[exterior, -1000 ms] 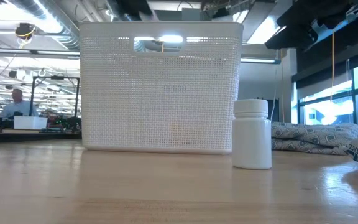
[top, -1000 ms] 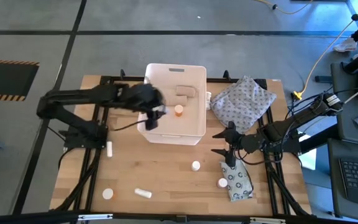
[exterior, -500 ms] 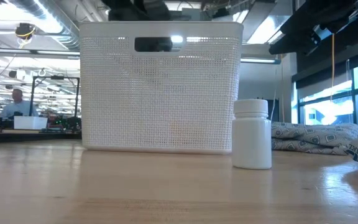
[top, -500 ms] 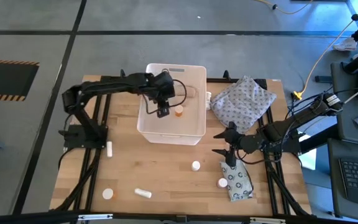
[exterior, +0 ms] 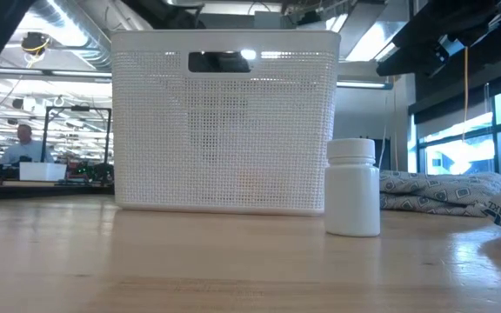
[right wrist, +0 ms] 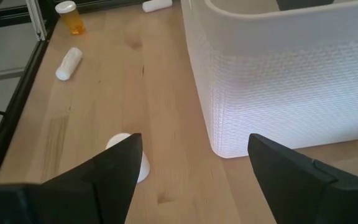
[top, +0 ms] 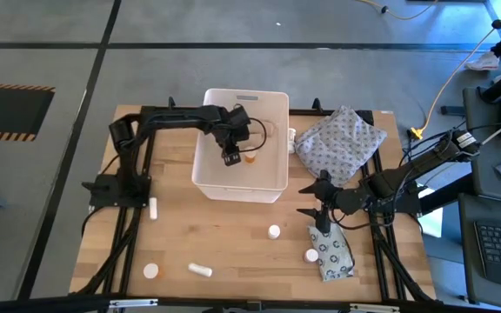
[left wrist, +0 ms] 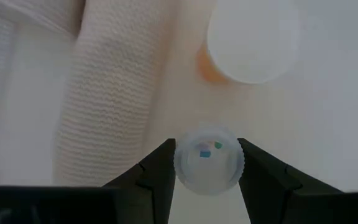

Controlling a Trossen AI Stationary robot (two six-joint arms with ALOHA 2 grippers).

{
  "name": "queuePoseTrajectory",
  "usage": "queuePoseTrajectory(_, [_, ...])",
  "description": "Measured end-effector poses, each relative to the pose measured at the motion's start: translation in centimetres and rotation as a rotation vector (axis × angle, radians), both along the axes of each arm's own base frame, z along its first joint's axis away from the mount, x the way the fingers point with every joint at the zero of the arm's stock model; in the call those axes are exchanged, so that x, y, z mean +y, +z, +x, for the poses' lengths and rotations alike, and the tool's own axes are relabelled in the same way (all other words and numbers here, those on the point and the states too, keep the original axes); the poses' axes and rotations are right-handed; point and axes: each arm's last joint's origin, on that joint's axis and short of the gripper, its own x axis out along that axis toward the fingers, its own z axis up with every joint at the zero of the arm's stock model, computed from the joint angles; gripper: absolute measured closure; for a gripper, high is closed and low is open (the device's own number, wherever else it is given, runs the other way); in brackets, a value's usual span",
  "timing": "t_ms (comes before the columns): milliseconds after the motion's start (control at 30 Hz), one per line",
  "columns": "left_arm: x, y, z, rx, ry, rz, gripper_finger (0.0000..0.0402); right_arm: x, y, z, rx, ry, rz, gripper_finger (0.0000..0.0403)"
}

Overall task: Pick & place medical supplies in basket/bin
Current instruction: Put the transparent pill bottle into the white bin, then put the bottom white pill bottle into the white bin

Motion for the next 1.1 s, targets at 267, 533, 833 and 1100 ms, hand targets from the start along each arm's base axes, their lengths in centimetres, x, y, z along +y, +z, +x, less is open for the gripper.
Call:
queuePoseTrajectory(267, [0.1, -0.6, 0.2, -0.002, 0.003, 0.002, 0.0245, 0.0, 0.0, 0.0, 0.004, 0.001, -0.003, 0.0108])
queuePoseTrajectory(533, [0.1, -0.7, 0.3, 0.001, 0.002, 0.001, 0.0232, 0.0, 0.0, 0.0, 0.005, 0.000, -0.001, 0.0108])
queuePoseTrajectory(833, [0.1, -0.3, 0.2, -0.002, -0.007, 0.005, 0.0231, 0.0, -0.1, 0.0, 0.009, 0.000, -0.003, 0.0108])
queuePoseTrajectory(1100, [-0.1, 4.5, -0.2, -0.090, -0.006, 0.049, 0.0230, 0.0, -0.1, 0.0, 0.004, -0.039, 0.063, 0.0108])
